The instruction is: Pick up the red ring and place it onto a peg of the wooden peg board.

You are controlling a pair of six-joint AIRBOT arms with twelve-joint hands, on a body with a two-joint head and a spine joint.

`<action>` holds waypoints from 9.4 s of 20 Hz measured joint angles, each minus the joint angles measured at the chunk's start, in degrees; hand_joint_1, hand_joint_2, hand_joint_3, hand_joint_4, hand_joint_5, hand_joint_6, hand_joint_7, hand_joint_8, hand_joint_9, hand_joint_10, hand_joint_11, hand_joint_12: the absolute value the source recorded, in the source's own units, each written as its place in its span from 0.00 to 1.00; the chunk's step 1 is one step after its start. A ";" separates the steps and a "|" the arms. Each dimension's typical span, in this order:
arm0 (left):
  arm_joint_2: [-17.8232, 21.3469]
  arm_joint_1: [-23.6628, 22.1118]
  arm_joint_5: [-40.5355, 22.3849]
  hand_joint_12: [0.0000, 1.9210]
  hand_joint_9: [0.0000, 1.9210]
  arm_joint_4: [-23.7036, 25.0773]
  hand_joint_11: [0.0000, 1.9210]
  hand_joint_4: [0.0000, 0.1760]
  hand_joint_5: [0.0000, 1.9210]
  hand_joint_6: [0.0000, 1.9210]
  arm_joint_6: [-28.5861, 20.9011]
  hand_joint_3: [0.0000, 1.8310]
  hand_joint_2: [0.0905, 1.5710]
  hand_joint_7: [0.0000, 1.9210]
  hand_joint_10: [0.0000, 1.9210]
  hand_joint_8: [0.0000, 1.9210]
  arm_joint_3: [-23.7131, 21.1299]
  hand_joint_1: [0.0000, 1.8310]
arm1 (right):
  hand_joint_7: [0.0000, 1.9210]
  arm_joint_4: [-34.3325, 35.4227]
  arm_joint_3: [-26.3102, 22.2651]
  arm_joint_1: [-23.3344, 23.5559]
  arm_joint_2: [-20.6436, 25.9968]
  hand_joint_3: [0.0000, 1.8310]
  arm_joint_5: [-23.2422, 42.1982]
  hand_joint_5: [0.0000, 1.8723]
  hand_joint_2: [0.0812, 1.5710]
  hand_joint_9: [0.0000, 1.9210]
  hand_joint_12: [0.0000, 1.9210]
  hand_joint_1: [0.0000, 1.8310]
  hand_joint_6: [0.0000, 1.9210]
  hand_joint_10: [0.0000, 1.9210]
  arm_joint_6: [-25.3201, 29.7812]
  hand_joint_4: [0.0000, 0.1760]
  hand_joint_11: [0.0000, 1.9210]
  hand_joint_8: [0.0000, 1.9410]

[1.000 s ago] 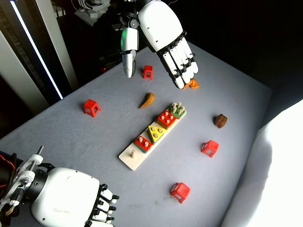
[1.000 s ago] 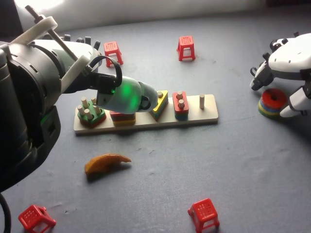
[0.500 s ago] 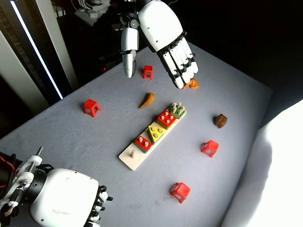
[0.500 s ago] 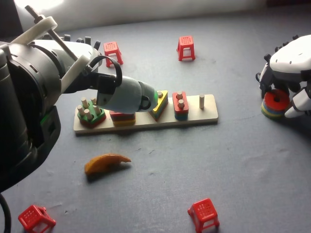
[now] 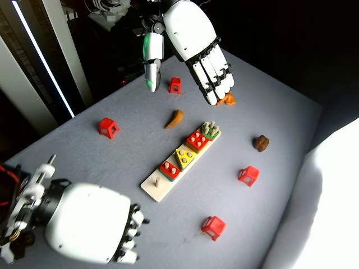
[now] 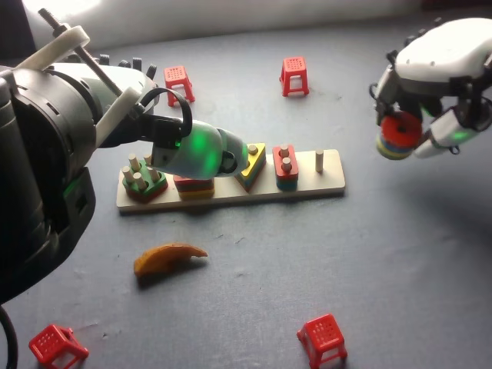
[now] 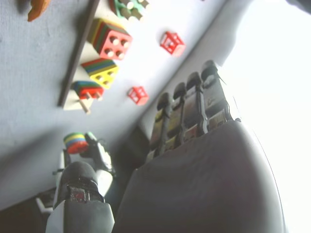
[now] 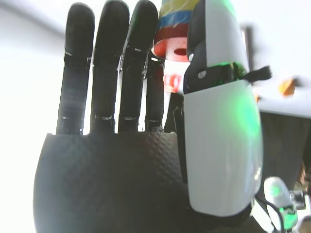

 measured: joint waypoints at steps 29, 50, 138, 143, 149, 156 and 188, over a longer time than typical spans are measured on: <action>0.00 0.00 -0.04 0.00 0.00 0.00 0.00 0.00 0.03 0.01 0.00 0.00 0.65 0.01 0.00 0.00 0.00 0.00 | 0.55 0.07 2.64 2.84 -10.36 0.00 -0.96 0.53 0.68 0.48 0.72 0.75 0.50 0.62 -4.79 0.00 0.34 0.41; 0.00 0.00 -0.04 0.00 0.00 0.00 0.00 0.00 0.03 0.00 -0.02 0.00 0.64 0.02 0.00 0.00 0.00 0.00 | 0.55 0.22 1.01 1.81 -8.81 0.00 -1.60 0.51 0.68 0.47 0.70 0.75 0.51 0.62 -5.70 0.00 0.33 0.44; -0.50 -0.13 0.09 0.01 0.01 0.00 0.01 0.00 0.03 0.01 -0.02 0.00 0.65 0.02 0.00 0.01 0.00 0.00 | 0.54 0.26 2.03 2.49 -11.43 0.00 -1.64 0.52 0.68 0.47 0.73 0.75 0.50 0.63 -16.70 0.00 0.33 0.44; -0.50 -0.13 0.11 0.00 0.00 0.00 0.01 0.00 0.03 0.00 -0.02 0.00 0.65 0.01 0.00 0.00 0.00 0.00 | 0.55 0.26 2.49 2.49 -11.37 0.00 -1.42 0.52 0.68 0.48 0.73 0.75 0.50 0.62 -18.01 0.00 0.34 0.43; -0.50 -0.13 0.11 0.01 0.01 0.00 0.01 0.00 0.04 0.00 -0.02 0.00 0.65 0.02 0.00 0.00 0.00 0.00 | 0.54 0.26 2.49 2.51 -11.37 0.00 -1.27 0.51 0.69 0.47 0.73 0.75 0.52 0.64 -20.28 0.00 0.33 0.44; -0.61 -0.13 0.11 0.00 0.00 0.00 0.00 0.00 0.03 0.00 -0.02 0.00 0.65 0.01 0.00 0.00 0.00 0.00 | 0.53 0.26 2.51 2.91 -11.87 0.00 -1.16 0.51 0.69 0.47 0.74 0.75 0.51 0.64 -20.68 0.00 0.33 0.44; -0.68 -0.24 -0.17 0.01 0.00 0.02 0.00 0.00 0.03 0.00 -0.02 0.00 0.65 0.02 0.00 0.00 0.02 0.00 | 0.54 0.37 0.68 0.81 -11.37 0.00 -3.04 0.52 0.68 0.47 0.73 0.75 0.50 0.64 -25.59 0.00 0.34 0.44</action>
